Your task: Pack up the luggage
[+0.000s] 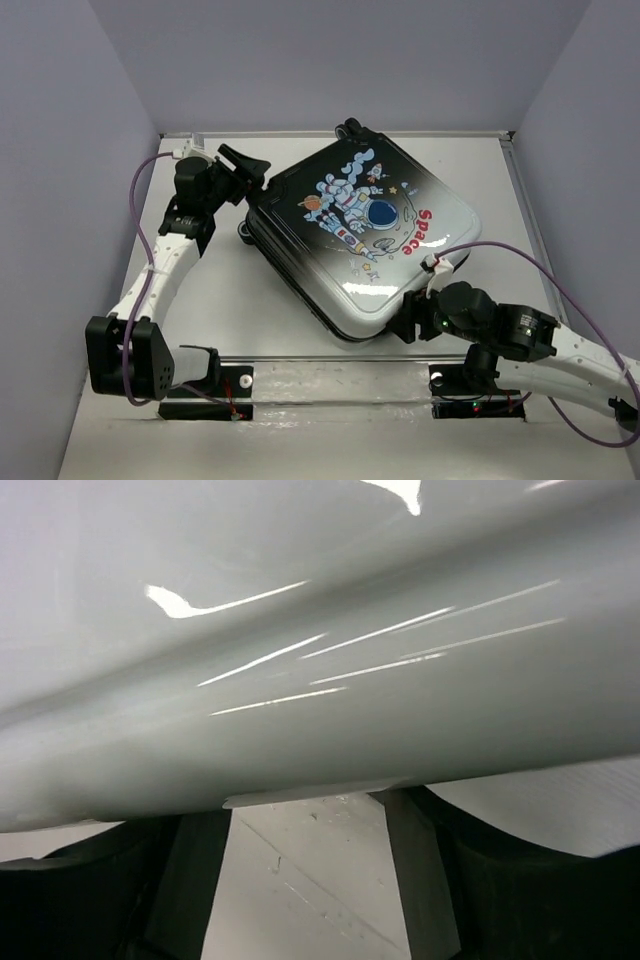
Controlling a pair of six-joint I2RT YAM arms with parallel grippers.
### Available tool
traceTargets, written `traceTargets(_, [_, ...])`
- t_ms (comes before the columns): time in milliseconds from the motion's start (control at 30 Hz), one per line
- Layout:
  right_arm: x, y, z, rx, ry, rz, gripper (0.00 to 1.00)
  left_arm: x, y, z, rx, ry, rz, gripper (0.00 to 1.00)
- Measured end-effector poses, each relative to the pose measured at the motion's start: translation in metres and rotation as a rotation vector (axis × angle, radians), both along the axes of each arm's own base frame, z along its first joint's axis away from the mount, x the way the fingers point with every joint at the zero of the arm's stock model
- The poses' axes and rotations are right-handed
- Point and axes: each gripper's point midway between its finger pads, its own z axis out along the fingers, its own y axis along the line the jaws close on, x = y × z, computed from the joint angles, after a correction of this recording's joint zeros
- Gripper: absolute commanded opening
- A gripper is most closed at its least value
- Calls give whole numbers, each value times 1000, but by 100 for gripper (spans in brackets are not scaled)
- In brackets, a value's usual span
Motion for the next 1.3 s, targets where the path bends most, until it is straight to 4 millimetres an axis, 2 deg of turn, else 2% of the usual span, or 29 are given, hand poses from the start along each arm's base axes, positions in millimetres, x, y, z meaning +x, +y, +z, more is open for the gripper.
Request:
traceTargets(133, [-4,-3,-14,-58,52,-1,82,-2,5,-23,10,40,23,6])
traceTargets(267, [0,-7,-18,-78,54,-44,90,2,5,-30,13,47,25,6])
traceTargets(333, [3,-11,-19,-77,45,-69,84,4,5,-32,16,52,27,6])
traceTargets(400, [6,-15,-20,-78,35,-95,71,5,5,-33,17,50,28,6])
traceTargets(433, [7,-14,-20,-76,32,-103,55,6,6,-34,18,49,31,16])
traceTargets(500, [8,-15,-22,-90,32,-109,45,8,7,-36,22,50,38,28])
traceTargets(533, [12,-18,-27,-109,32,-141,45,9,8,-37,26,51,40,41])
traceTargets(633, [14,-17,-30,-111,39,-164,50,10,11,-44,46,62,56,55])
traceTargets(733, [18,-23,-30,-107,22,-194,58,11,15,-48,75,66,74,80])
traceTargets(833, [20,-27,-30,-107,15,-218,60,11,19,-53,104,68,90,99])
traceTargets(967, [27,-32,-29,-100,5,-286,56,0,32,-61,145,75,138,99])
traceTargets(1067, [35,-42,-33,-125,0,-371,48,-10,46,-51,168,48,191,99])
traceTargets(1100, [38,-47,-34,-131,1,-419,47,-13,54,-41,178,25,223,99])
traceTargets(1233, [44,-64,-33,-136,-3,-539,31,-31,75,4,205,-95,310,99])
traceTargets(1300, [45,-73,-31,-127,-9,-583,23,-44,79,33,206,-175,323,91])
